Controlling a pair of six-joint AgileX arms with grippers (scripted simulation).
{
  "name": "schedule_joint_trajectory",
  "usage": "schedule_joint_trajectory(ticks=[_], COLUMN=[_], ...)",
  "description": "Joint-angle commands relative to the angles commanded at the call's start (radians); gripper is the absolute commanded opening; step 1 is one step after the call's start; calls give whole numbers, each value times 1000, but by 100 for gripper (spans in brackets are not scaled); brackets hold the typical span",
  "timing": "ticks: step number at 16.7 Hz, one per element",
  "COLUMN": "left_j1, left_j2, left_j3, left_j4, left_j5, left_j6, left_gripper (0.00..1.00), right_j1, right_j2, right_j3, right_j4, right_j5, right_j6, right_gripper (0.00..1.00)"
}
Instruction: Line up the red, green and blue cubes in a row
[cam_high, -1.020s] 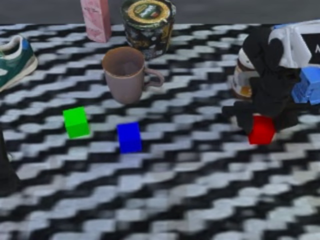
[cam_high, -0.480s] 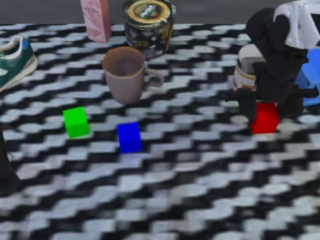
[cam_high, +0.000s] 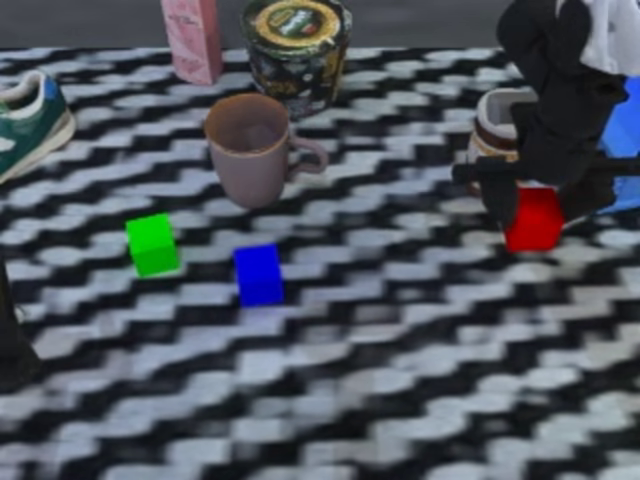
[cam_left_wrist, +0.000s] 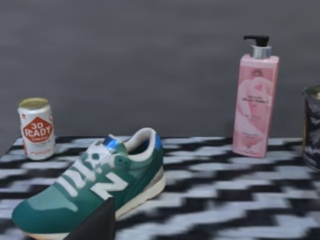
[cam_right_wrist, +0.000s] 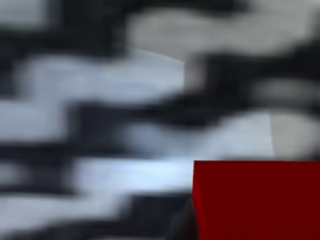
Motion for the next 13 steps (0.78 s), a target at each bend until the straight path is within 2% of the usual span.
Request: schedule_joint_trajectory(ticks=[2, 4, 11, 13], left_j1=[0, 0, 0, 0], left_j2=[0, 0, 0, 0], left_j3=[0, 0, 0, 0], left_j4=[0, 0, 0, 0], left_j5=[0, 0, 0, 0], left_j6=[0, 0, 0, 0], left_gripper=[100, 100, 100, 100], right_j1=[35, 111, 510, 599], right_j2=[18, 49, 173, 192], right_j3=[30, 87, 332, 385], right_j4=[-16, -47, -187, -214], right_j5=[1, 4, 15, 18], right_j6=[35, 113, 543, 633], right_gripper=[0, 0, 0, 0])
